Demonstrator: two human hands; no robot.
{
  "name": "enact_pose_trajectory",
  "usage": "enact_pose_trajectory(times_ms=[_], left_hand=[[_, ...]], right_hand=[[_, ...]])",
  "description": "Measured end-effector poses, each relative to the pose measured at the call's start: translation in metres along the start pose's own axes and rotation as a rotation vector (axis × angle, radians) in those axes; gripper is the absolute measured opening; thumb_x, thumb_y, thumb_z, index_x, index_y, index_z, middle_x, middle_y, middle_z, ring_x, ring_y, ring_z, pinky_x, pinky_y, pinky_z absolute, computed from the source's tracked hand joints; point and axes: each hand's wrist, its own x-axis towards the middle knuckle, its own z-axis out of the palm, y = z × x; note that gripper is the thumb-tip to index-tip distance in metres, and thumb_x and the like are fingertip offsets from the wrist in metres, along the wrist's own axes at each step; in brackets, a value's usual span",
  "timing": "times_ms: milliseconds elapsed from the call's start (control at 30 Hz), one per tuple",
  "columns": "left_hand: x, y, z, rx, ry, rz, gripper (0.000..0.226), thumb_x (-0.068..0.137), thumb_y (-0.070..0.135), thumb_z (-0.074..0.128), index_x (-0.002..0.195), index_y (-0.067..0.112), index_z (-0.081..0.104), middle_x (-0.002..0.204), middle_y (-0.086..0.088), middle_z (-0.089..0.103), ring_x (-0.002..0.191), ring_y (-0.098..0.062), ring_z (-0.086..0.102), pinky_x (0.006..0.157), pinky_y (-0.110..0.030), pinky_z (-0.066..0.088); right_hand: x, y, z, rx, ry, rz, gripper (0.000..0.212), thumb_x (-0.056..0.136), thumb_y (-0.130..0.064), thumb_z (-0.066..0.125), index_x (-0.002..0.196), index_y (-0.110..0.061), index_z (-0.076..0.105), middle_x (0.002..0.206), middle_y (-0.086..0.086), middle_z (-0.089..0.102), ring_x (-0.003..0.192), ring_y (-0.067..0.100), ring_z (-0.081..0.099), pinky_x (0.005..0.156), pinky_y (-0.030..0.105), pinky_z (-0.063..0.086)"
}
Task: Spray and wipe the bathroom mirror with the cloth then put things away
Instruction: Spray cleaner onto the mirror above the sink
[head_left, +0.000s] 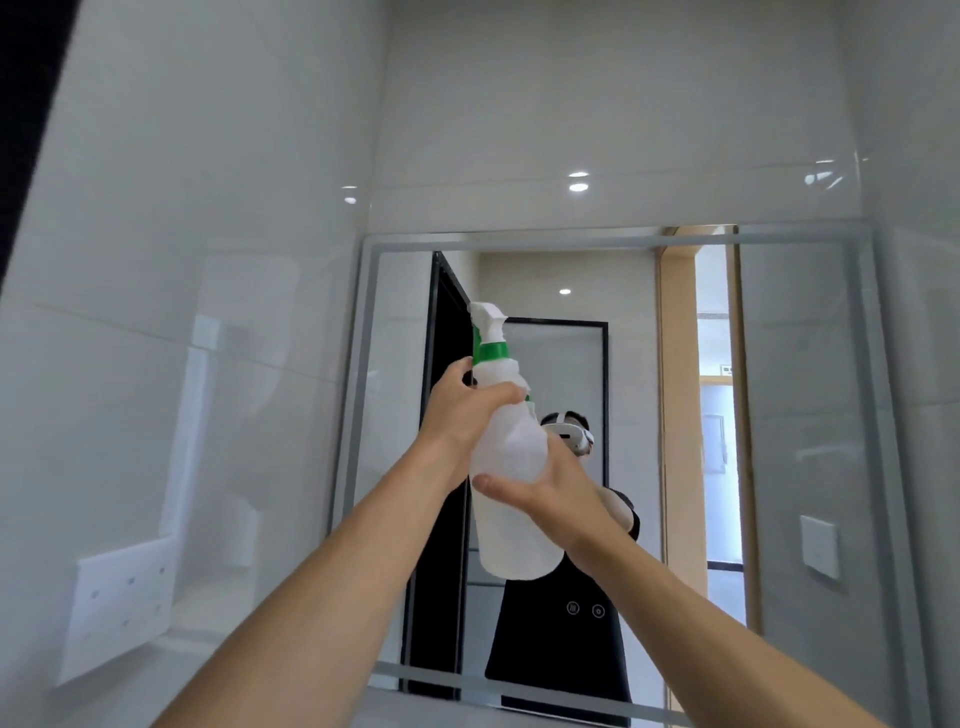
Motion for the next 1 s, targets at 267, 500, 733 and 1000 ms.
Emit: enact_pose_trajectory(times_ms=[267, 500, 733, 1000], left_hand=[[0.003, 0.001, -0.02, 0.103, 0.075, -0.01, 0.038, 0.071, 0.012, 0.082, 0.098, 0.025, 0.059, 0.096, -0.005, 0.07, 0.077, -0.019, 0.076, 0.07, -0.036, 0.063], [0.0, 0.006, -0.03, 0.209, 0.197, 0.039, 0.045, 0.055, 0.016, 0.071, 0.097, 0.023, 0.056, 0.094, -0.009, 0.067, 0.085, -0.035, 0.072, 0.079, -0.057, 0.059], [-0.003, 0.002, -0.033, 0.293, 0.223, 0.086, 0.04, 0.059, 0.022, 0.073, 0.093, 0.024, 0.054, 0.094, -0.007, 0.066, 0.083, -0.035, 0.072, 0.078, -0.056, 0.059], [-0.009, 0.014, -0.046, 0.252, -0.135, 0.121, 0.029, 0.079, 0.063, 0.068, 0.096, 0.039, 0.064, 0.091, 0.019, 0.072, 0.08, 0.005, 0.069, 0.06, -0.011, 0.05]], right_hand=[[0.002, 0.009, 0.051, -0.014, 0.128, -0.072, 0.071, 0.058, -0.043, 0.089, 0.117, -0.032, 0.051, 0.111, -0.01, 0.065, 0.1, 0.005, 0.065, 0.084, 0.042, 0.058], [0.005, 0.01, 0.073, 0.025, 0.099, -0.066, 0.083, 0.056, -0.048, 0.091, 0.123, -0.029, 0.046, 0.111, -0.011, 0.065, 0.099, 0.002, 0.066, 0.079, 0.032, 0.059], [0.0, 0.01, 0.079, 0.084, 0.093, -0.068, 0.085, 0.053, -0.048, 0.091, 0.122, -0.027, 0.045, 0.109, -0.012, 0.065, 0.098, 0.0, 0.065, 0.074, 0.022, 0.056], [-0.007, 0.013, 0.054, 0.263, -0.032, -0.038, 0.074, 0.061, -0.038, 0.087, 0.126, -0.025, 0.054, 0.11, -0.014, 0.068, 0.107, 0.012, 0.067, 0.085, 0.034, 0.059]])
